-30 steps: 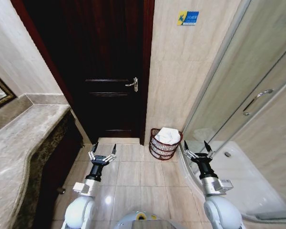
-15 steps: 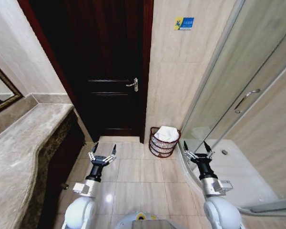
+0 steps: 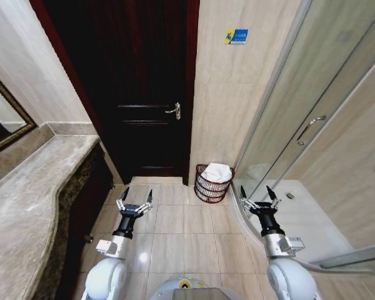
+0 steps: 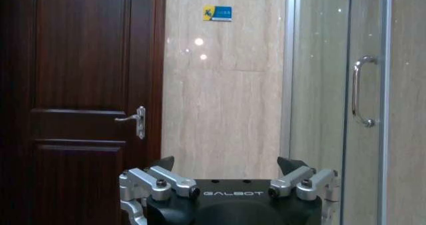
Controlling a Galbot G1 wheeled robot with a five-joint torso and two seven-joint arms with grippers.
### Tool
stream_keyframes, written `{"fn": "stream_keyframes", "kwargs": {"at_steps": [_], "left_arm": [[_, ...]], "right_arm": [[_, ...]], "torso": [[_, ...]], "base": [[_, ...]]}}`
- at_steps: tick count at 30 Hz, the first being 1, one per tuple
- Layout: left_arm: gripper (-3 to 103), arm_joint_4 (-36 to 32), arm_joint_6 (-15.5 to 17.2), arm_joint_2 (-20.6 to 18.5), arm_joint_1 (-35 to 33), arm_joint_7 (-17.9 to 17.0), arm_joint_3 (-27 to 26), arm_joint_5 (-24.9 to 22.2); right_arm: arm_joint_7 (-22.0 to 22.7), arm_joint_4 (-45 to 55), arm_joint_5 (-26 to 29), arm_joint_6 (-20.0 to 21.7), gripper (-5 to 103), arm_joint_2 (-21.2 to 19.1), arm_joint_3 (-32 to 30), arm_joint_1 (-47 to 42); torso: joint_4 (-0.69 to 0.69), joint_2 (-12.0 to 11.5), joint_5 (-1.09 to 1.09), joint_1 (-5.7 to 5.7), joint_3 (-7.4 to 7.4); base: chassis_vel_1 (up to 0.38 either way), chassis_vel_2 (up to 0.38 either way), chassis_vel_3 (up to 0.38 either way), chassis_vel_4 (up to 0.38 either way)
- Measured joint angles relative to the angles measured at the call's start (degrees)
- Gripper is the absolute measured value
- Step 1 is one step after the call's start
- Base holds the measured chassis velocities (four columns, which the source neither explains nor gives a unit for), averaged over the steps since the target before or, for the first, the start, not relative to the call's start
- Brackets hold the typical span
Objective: Discard the used towel into the hamper.
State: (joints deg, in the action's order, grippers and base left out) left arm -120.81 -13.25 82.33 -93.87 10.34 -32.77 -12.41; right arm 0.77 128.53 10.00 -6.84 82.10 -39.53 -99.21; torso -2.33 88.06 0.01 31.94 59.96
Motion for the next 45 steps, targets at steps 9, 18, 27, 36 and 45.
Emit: {"fn": "stream_keyframes", "kwargs": {"at_steps": [9,18,27,36,45], "left_arm": [[100,-0.21,-0.08,0.09,-0.08,0.1,0.0,0.05],[100,-0.19,-1.73,0.15,-0.36,0.72,0.36,-1.08],[100,-0.05,-2.71,0.22,-0.65,0.66,0.46,-1.65],[100,0.14,-3.13,0.14,-0.75,0.81,0.3,-1.76],[100,0.14,-3.28,0.45,-0.76,1.22,0.58,-1.7]], "right_arm": [[-0.08,0.11,-0.11,-0.01,100,0.25,0.08,0.19],[-0.02,0.2,-0.83,-0.56,100,0.98,0.77,0.24],[-0.21,-0.24,-4.83,-1.25,100,2.52,2.77,0.88],[0.03,-0.53,-7.16,-1.49,100,3.53,4.78,1.24],[0.16,-0.68,-6.37,-1.57,100,3.02,3.49,1.05]], "torso": [[0.0,3.62,0.0,1.72,1.93],[0.0,6.75,-0.01,3.14,3.59],[0.0,7.12,-0.01,3.37,3.84],[0.0,6.78,0.0,3.19,3.65],[0.0,6.53,-0.01,3.06,3.51]], "base": [[0.07,-0.072,-0.065,0.071],[0.072,-0.066,-0.07,0.062],[0.0,0.0,0.0,0.0],[0.012,0.009,-0.011,-0.007],[0.086,0.086,-0.096,-0.095]]}}
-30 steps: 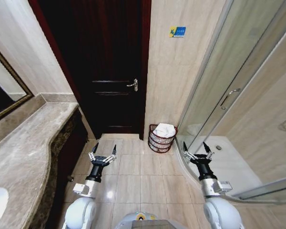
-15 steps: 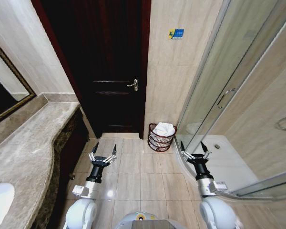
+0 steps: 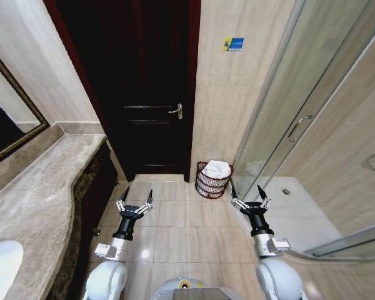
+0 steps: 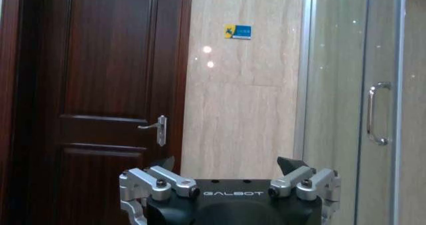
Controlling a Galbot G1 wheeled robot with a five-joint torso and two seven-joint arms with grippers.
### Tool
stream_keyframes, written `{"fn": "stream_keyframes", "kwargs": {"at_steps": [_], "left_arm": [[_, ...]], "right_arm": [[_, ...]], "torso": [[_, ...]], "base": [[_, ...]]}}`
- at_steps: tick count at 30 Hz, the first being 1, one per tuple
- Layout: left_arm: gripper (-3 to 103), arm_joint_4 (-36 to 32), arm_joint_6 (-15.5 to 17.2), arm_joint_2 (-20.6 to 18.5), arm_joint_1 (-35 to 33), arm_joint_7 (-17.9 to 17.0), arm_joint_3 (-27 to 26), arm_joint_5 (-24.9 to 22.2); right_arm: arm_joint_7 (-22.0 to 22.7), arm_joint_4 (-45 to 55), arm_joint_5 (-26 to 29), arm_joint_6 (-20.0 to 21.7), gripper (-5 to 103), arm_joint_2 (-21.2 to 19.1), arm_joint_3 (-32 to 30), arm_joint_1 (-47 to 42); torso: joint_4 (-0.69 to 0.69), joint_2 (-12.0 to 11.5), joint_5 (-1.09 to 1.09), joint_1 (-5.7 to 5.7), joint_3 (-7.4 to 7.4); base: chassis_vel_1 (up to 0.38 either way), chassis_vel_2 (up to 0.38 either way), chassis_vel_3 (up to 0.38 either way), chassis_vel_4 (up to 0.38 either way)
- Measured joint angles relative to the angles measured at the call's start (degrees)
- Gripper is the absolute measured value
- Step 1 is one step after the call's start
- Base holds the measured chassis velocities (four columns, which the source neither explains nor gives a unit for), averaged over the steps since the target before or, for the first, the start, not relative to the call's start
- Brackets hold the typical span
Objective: Discard the used towel into the hamper.
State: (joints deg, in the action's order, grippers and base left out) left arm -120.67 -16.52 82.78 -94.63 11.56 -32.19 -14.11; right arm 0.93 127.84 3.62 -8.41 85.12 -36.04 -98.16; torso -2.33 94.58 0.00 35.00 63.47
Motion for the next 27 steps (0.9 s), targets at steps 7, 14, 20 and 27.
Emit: {"fn": "stream_keyframes", "kwargs": {"at_steps": [7,14,20,27], "left_arm": [[100,-0.17,-0.08,0.22,-0.11,-0.12,0.07,0.1],[100,-0.48,0.01,0.29,-0.72,-0.36,-0.04,0.18],[100,-0.05,-0.07,0.41,-0.81,-0.4,0.05,0.57],[100,0.12,-0.07,0.15,-0.99,-0.4,-0.15,0.63]], "right_arm": [[0.1,-0.15,2.85,-0.93,100,-1.26,-1.97,-1.18],[-0.49,-1.29,8.02,-1.95,100,-4.05,-7.19,-2.86],[-1.86,-1.26,9.65,-2.54,100,-4.17,-7.44,-3.38],[-3.2,0.37,11.83,0.09,100,-3.34,-5.25,-2.83]], "torso": [[0.0,-0.12,0.0,-0.05,-0.06],[0.0,-0.35,0.01,-0.17,-0.16],[0.0,-2.76,0.0,-1.24,-1.41],[0.0,-5.74,0.0,-2.68,-2.95]], "base": [[0.03,0.04,-0.021,-0.023],[0.0,0.0,0.0,0.0],[0.0,0.0,0.0,0.0],[0.0,0.0,0.0,0.0]]}}
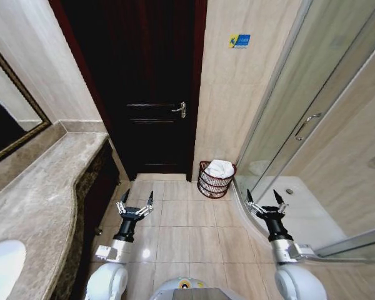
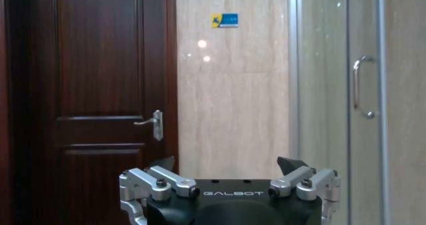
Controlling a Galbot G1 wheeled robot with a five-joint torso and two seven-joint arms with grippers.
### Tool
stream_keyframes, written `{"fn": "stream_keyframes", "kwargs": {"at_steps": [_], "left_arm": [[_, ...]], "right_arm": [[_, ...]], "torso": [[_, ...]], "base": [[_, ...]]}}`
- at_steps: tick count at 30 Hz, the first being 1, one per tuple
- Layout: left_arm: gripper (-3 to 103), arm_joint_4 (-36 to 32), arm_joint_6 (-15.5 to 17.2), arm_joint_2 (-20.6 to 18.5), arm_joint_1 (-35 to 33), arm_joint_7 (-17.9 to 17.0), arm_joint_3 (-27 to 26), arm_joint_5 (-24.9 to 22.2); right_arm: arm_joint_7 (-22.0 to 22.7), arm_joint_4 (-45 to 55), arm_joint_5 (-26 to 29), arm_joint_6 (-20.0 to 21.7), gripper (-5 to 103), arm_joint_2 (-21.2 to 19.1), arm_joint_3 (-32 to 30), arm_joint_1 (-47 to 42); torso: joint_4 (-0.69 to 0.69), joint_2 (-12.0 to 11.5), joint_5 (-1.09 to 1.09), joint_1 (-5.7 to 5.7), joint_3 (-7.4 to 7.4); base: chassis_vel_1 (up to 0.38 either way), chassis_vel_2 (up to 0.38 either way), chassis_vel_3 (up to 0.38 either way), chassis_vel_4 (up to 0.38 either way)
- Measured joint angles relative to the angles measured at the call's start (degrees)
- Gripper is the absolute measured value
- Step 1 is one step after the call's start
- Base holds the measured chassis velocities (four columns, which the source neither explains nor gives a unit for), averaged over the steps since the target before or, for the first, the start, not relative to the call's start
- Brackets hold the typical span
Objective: Discard the used towel into the hamper.
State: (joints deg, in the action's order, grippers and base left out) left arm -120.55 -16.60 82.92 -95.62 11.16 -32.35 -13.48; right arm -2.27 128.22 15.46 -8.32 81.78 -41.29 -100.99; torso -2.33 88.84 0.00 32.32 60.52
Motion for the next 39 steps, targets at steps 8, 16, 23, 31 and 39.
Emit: {"fn": "stream_keyframes", "kwargs": {"at_steps": [8,16,23,31,39], "left_arm": [[100,0.57,-0.43,-0.29,-0.4,-2.44,0.83,0.62],[100,-3.31,8.26,-0.56,0.66,-11.47,0.93,1.18],[100,-4.37,11.12,-2.86,2.59,-12.0,-0.59,0.31],[100,-4.41,11.18,-2.96,2.61,-11.83,-0.56,0.29],[100,-4.41,11.1,-2.94,2.59,-11.75,-0.55,0.29]], "right_arm": [[-1.14,0.2,1.58,2.71,100,0.69,0.77,1.22],[-0.38,-0.72,-1.46,6.94,100,2.32,2.23,3.78],[-0.13,-1.43,-2.81,6.85,100,2.85,2.07,4.52],[0.12,-1.43,-3.04,6.53,100,2.81,2.12,4.5],[0.15,-1.43,-3.04,6.47,100,2.78,2.12,4.48]], "torso": [[0.0,-1.86,0.0,-0.84,-1.06],[0.0,-1.91,0.0,-0.88,-1.09],[0.0,-1.76,0.0,-0.82,-1.02],[0.0,-1.63,0.0,-0.77,-0.95],[0.0,-1.56,0.0,-0.74,-0.91]], "base": [[0.0,0.0,0.0,0.0],[0.0,0.0,0.0,0.0],[0.0,0.0,0.0,0.0],[0.0,0.0,0.0,0.0],[0.0,0.0,0.0,0.0]]}}
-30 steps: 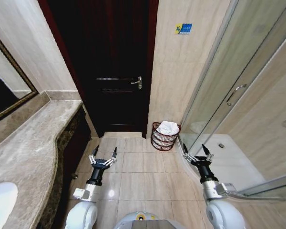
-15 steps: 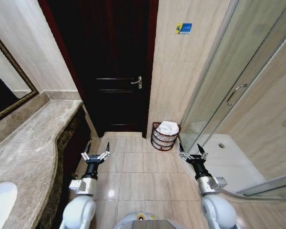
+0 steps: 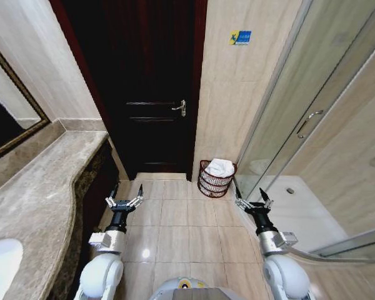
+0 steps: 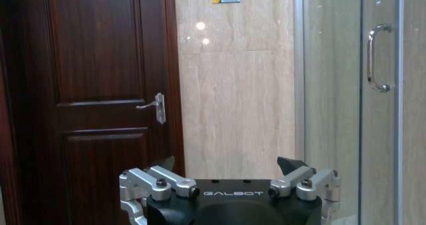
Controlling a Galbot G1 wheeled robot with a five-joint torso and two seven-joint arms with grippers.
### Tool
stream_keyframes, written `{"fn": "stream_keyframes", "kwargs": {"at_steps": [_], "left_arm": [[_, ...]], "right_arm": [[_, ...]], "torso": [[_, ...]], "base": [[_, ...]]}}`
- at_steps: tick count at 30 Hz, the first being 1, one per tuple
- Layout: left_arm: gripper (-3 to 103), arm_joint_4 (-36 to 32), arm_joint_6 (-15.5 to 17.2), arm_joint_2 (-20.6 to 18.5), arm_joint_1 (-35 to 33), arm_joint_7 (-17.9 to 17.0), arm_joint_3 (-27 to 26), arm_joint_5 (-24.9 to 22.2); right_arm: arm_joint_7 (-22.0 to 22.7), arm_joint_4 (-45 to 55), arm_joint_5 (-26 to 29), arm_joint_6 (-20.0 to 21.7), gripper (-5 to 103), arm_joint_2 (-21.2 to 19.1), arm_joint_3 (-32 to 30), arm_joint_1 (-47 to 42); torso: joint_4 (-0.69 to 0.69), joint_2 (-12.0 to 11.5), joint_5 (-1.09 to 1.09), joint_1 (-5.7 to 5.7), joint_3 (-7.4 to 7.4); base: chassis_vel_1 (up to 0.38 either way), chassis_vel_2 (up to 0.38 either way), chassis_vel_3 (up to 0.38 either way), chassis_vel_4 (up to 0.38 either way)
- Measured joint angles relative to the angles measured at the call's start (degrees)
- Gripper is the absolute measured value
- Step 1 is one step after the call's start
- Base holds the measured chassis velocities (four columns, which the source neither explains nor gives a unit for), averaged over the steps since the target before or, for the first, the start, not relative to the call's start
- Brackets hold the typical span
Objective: Discard the used towel into the hamper.
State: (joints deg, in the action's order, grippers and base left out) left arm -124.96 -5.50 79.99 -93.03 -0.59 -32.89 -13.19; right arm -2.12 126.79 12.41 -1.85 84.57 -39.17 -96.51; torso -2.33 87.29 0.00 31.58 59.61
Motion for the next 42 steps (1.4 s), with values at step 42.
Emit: {"fn": "stream_keyframes", "kwargs": {"at_steps": [42], "left_arm": [[100,0.06,-0.16,0.03,-0.02,0.12,0.02,0.01]], "right_arm": [[0.06,0.04,0.05,-0.11,100,-0.02,-0.02,-0.03]], "torso": [[0.0,0.14,0.0,0.06,0.08]], "base": [[0.0,0.0,0.0,0.0]]}}
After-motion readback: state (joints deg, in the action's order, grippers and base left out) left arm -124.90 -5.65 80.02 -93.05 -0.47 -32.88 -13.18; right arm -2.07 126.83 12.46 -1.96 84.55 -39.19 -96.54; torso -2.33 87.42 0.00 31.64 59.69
